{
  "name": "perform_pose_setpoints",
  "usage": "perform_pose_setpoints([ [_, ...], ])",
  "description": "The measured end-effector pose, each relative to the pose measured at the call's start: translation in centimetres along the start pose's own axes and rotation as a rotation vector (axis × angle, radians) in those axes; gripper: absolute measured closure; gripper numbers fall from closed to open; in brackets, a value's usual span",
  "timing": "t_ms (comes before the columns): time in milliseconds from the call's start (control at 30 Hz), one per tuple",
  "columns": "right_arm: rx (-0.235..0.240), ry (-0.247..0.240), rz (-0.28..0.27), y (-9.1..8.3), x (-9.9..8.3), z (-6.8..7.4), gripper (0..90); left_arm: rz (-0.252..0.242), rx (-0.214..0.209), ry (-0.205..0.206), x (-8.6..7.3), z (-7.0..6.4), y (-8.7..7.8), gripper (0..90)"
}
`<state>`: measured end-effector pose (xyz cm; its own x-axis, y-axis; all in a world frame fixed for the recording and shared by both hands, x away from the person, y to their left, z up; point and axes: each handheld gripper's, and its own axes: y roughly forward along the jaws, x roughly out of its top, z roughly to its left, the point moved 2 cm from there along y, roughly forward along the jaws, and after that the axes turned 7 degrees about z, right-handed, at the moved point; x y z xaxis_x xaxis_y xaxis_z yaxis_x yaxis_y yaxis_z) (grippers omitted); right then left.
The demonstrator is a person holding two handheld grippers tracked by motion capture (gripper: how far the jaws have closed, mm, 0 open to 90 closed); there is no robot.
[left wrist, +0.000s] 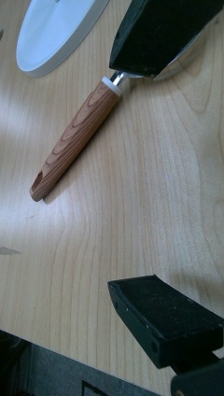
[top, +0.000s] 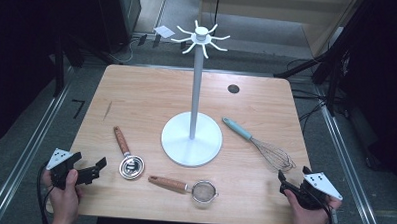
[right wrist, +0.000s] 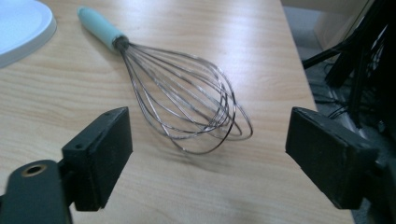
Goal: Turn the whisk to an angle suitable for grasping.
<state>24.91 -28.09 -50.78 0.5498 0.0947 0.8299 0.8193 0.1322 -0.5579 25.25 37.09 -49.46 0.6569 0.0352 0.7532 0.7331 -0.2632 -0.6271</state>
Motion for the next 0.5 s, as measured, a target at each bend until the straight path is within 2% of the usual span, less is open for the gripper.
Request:
perform_pose_setpoints([
  [100, -0.014, -0.015, -0.005, -0.2, 0.4, 0.2, 17.3, -0.001, -0.001, 0.000, 0.0, 0.0, 0.0, 0.0],
  [167, -0.003, -0.060, 0.001, -0.3, 1.2, 0.9, 21.1, -0.002, -0.005, 0.000, 0.0, 0.0, 0.0, 0.0],
  [200, -0.001, -0.073, 0.001, -0.3, 1.5, 1.2, 28.5, -0.003, -0.006, 0.000, 0.0, 0.0, 0.0, 0.0],
  [233, -0.001, -0.073, 0.001, -0.3, 1.5, 1.2, 28.5, -0.003, -0.005, 0.000, 0.0, 0.0, 0.0, 0.0],
  [267, -0.005, -0.101, 0.002, -0.4, 1.9, 1.6, 39.8, -0.003, 0.000, -0.001, 0.0, 0.0, 0.0, 0.0],
  [300, -0.002, -0.113, 0.006, -0.4, 2.1, 1.7, 41.0, -0.003, 0.001, 0.000, 0.0, 0.0, 0.0, 0.0],
  [333, 0.009, -0.129, 0.008, -0.4, 2.3, 1.8, 43.1, -0.003, 0.001, 0.001, 0.0, 0.0, 0.0, 0.0],
  [367, 0.042, -0.143, 0.014, -0.4, 2.6, 1.8, 47.2, -0.003, 0.000, 0.001, 0.0, 0.0, 0.0, 0.0],
  [433, 0.093, -0.169, 0.047, -0.2, 3.1, 1.8, 48.8, -0.003, -0.001, 0.000, 0.0, 0.0, 0.0, 0.0],
  [467, 0.105, -0.190, 0.069, 0.0, 3.4, 1.9, 49.2, -0.003, -0.001, 0.000, 0.0, 0.0, 0.0, 0.0],
  [500, 0.105, -0.190, 0.069, 0.0, 3.4, 1.9, 49.2, -0.003, 0.001, 0.000, 0.0, 0.0, 0.0, 0.0],
])
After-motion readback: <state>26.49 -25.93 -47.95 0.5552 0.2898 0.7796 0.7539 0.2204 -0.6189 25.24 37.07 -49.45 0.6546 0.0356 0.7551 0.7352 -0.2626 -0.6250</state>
